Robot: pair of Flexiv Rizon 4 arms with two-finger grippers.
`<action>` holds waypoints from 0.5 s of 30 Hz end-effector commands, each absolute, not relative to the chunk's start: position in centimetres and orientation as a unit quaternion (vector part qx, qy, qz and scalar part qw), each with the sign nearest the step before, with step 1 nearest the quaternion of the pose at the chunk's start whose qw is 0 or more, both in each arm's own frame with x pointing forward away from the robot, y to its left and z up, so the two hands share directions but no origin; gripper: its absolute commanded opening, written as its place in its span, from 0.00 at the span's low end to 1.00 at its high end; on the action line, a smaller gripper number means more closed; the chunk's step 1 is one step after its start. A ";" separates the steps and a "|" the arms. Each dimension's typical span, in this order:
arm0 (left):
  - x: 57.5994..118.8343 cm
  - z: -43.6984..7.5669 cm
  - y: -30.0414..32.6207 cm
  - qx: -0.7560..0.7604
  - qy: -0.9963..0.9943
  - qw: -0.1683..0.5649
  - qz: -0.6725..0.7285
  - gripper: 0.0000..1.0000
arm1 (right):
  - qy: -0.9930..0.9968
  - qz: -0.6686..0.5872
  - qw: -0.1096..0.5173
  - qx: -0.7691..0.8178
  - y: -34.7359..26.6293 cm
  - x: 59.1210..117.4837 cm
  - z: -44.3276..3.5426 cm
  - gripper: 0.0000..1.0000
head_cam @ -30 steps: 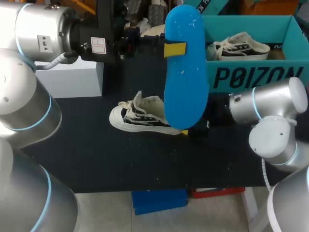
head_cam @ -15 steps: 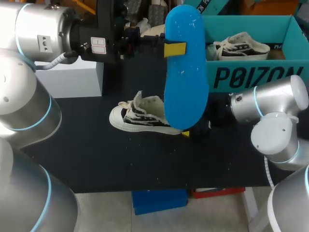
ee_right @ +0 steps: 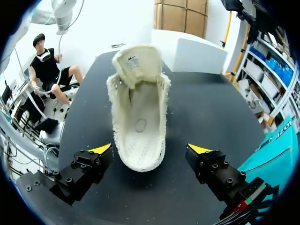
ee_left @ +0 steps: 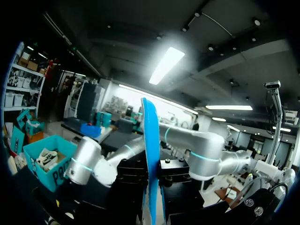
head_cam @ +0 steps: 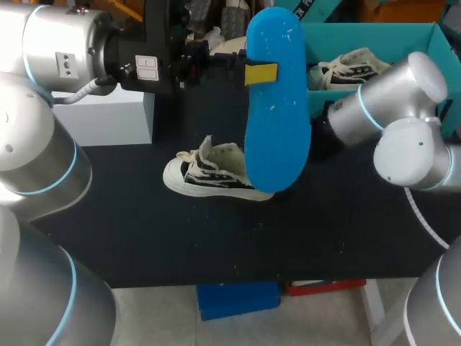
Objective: Take the shoe out of the shoebox, open the shoe tongue, remove and reinsert the insole, then place the shoe into the shoebox
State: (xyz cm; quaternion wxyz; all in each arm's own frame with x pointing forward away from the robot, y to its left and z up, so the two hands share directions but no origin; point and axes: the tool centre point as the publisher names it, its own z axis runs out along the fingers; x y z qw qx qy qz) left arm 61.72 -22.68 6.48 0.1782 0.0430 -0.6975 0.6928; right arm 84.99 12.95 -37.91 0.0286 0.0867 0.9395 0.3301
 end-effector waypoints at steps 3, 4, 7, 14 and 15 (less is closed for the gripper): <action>61.6 6.4 -22.8 0.044 -0.698 0.177 0.692 0.00 | 0.994 0.000 -0.016 0.110 16.1 87.0 -37.2 1.00; 61.6 6.4 -22.8 0.044 -0.698 0.177 0.692 0.00 | 0.994 -0.012 -0.016 0.109 16.5 87.2 -37.1 1.00; 61.6 6.4 -22.8 0.044 -0.698 0.177 0.692 0.00 | 0.993 -0.035 -0.018 0.109 17.5 87.9 -37.1 1.00; 61.6 6.4 -22.8 0.044 -0.698 0.177 0.692 0.00 | 0.991 -0.047 -0.023 0.127 19.1 88.3 -37.0 1.00; 61.6 6.4 -22.8 0.044 -0.698 0.177 0.692 0.00 | 0.990 -0.051 -0.026 0.128 19.6 88.2 -36.9 1.00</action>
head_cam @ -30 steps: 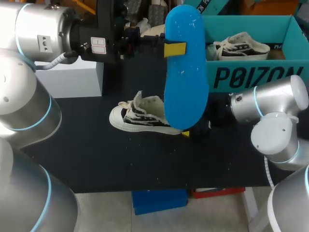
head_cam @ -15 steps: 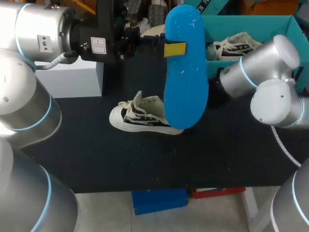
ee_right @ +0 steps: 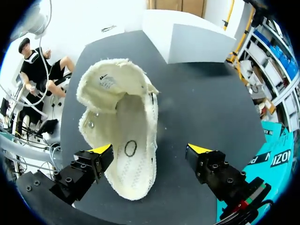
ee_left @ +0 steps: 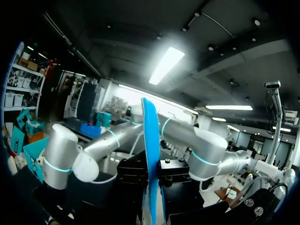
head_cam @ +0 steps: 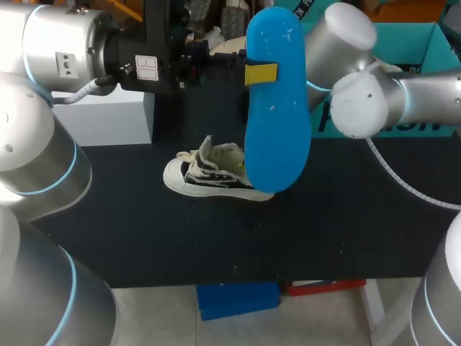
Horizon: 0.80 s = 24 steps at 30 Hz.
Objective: Take the shoe out of the shoebox, open the shoe tongue, remove and reinsert the insole, then place the shoe into the shoebox
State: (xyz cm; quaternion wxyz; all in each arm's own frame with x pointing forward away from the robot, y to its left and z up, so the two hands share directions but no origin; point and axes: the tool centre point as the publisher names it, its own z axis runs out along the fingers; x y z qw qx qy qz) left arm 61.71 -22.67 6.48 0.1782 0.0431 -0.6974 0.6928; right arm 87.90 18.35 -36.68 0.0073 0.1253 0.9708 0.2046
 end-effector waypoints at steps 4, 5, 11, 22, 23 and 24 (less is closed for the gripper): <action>61.6 6.4 -22.8 0.044 -0.698 0.177 0.692 0.00 | 0.989 -0.060 -0.034 0.130 20.3 88.4 -37.4 1.00; 61.6 6.4 -22.8 0.044 -0.698 0.177 0.692 0.00 | 0.989 -0.062 -0.036 0.130 20.5 88.4 -37.6 1.00; 61.6 6.4 -22.8 0.044 -0.698 0.177 0.692 0.00 | 0.990 -0.056 -0.043 0.123 21.5 89.1 -38.9 0.94; 61.6 6.4 -22.8 0.044 -0.698 0.177 0.692 0.00 | 0.991 -0.038 -0.060 0.114 22.0 89.4 -41.6 0.52; 61.6 6.4 -22.8 0.044 -0.698 0.177 0.692 0.00 | 0.991 -0.036 -0.061 0.116 21.9 89.2 -41.7 0.47; 61.6 6.4 -22.8 0.044 -0.698 0.177 0.692 0.00 | 0.990 -0.029 -0.061 0.120 21.7 89.0 -41.9 0.45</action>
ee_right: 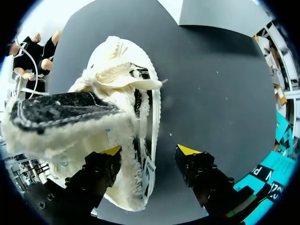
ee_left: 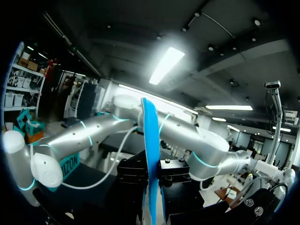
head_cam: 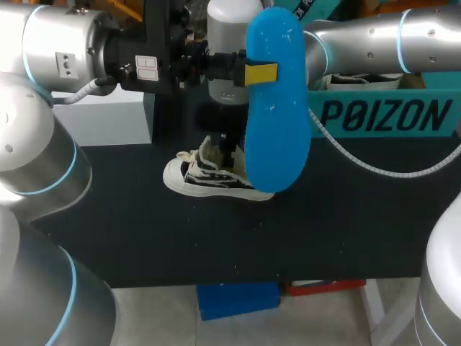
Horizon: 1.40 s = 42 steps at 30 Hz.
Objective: Take the shoe out of the shoebox, open the shoe tongue, remove and reinsert the insole, then place the shoe into the shoebox
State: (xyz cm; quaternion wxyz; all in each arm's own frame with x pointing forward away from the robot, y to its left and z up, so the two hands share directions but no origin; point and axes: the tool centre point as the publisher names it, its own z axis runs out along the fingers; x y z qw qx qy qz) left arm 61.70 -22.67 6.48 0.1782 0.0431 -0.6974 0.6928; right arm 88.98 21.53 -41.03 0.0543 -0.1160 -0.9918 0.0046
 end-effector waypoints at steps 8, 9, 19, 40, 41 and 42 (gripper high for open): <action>61.6 6.4 -22.8 0.044 -0.698 0.177 0.692 0.00 | -0.991 -0.005 0.054 -0.124 20.9 88.1 -41.9 0.00; 61.6 6.4 -22.8 0.044 -0.698 0.177 0.692 0.00 | -0.992 -0.018 0.050 -0.115 20.9 88.1 -41.9 0.00; 61.6 6.4 -22.8 0.044 -0.698 0.177 0.692 0.00 | -0.992 -0.029 0.054 -0.109 21.0 88.0 -41.6 0.00; 61.6 6.4 -22.8 0.044 -0.698 0.177 0.692 0.00 | -0.976 0.018 0.006 -0.219 20.1 87.9 -36.7 0.00; 61.6 6.4 -22.8 0.044 -0.698 0.177 0.692 0.00 | -0.967 0.027 0.000 -0.255 20.0 87.9 -35.9 0.00; 61.6 6.4 -22.8 0.044 -0.698 0.177 0.692 0.00 | -0.956 0.031 0.010 -0.293 19.9 87.9 -35.1 0.00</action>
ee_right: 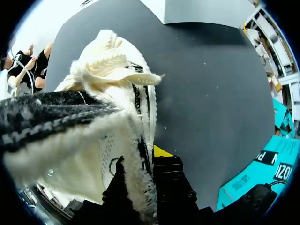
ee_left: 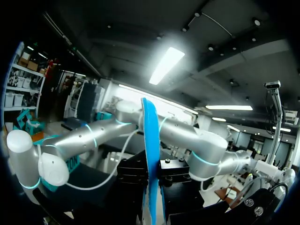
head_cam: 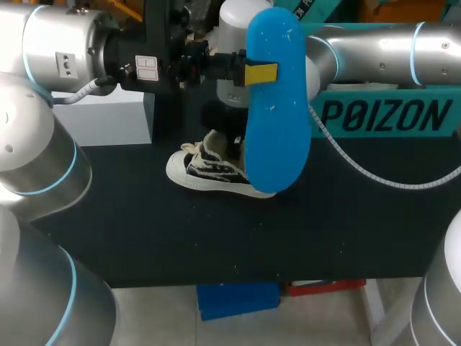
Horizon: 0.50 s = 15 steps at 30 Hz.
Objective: Take the shoe out of the shoebox, open the shoe tongue, remove and reinsert the insole, then place the shoe into the shoebox
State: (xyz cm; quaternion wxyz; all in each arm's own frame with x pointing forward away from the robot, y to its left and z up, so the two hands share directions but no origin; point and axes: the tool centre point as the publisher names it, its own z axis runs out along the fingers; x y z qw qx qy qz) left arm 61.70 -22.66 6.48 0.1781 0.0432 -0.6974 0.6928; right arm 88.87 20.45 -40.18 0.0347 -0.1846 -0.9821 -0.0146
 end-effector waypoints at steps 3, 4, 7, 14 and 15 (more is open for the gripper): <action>61.6 6.4 -22.8 0.044 -0.698 0.177 0.692 0.00 | -0.920 0.045 -0.001 -0.388 19.7 87.9 -33.3 0.00; 61.6 6.4 -22.8 0.044 -0.698 0.177 0.692 0.00 | -0.909 0.036 -0.005 -0.416 19.8 87.8 -32.8 0.00; 61.6 6.4 -22.8 0.044 -0.698 0.177 0.692 0.00 | -0.857 0.041 -0.041 -0.511 19.6 88.1 -32.0 0.00; 61.6 6.4 -22.8 0.044 -0.698 0.177 0.692 0.00 | -0.740 0.026 -0.097 -0.665 18.2 89.0 -32.2 0.00; 61.6 6.4 -22.8 0.044 -0.698 0.177 0.692 0.00 | -0.729 0.022 -0.096 -0.677 18.2 89.1 -32.3 0.00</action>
